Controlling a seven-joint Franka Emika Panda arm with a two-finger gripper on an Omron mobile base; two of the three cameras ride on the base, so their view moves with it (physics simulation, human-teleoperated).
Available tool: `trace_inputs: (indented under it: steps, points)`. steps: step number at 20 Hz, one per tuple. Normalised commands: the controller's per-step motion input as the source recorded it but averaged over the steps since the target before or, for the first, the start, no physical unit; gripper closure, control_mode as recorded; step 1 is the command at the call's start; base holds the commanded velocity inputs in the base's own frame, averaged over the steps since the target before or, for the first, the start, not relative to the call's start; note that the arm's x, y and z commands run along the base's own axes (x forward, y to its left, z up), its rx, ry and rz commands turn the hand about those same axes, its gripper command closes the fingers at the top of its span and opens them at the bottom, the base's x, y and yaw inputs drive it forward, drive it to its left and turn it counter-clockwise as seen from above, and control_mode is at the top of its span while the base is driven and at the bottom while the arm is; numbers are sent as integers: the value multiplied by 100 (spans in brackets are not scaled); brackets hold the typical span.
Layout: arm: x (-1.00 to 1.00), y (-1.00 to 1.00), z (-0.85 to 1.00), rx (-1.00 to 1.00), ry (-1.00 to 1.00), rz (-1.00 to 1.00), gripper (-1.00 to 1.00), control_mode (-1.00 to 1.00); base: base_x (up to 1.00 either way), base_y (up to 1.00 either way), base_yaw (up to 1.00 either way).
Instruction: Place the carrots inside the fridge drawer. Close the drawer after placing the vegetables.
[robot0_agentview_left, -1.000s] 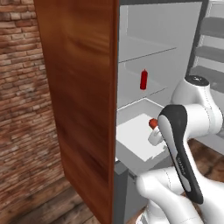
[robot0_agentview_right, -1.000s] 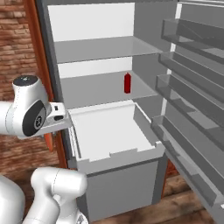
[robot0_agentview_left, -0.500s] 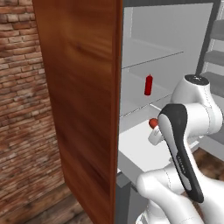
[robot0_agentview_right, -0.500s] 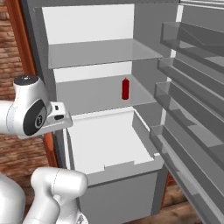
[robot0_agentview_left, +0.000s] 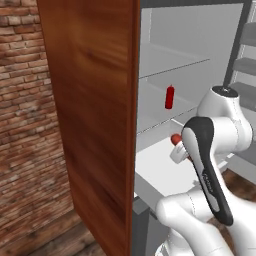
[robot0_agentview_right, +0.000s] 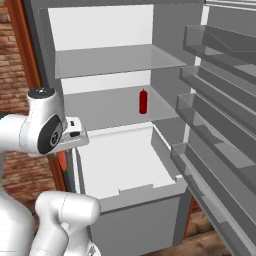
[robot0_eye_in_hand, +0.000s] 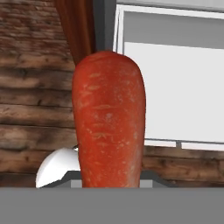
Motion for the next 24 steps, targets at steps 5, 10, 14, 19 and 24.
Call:
trace_inputs:
  steps: [5,10,14,19,24]
  points:
    - [52,-42,-31,11,3,0,100,-100,0,0,0]
    - [44,-35,-52,7,8,0,100,-100,0,0,0]
    - [33,-5,-58,0,10,0,100,-100,0,0,0]
    - [15,-12,-67,1,1,0,100,-100,0,0,0]
    - [26,-27,-40,9,0,0,100,-100,0,0,0]
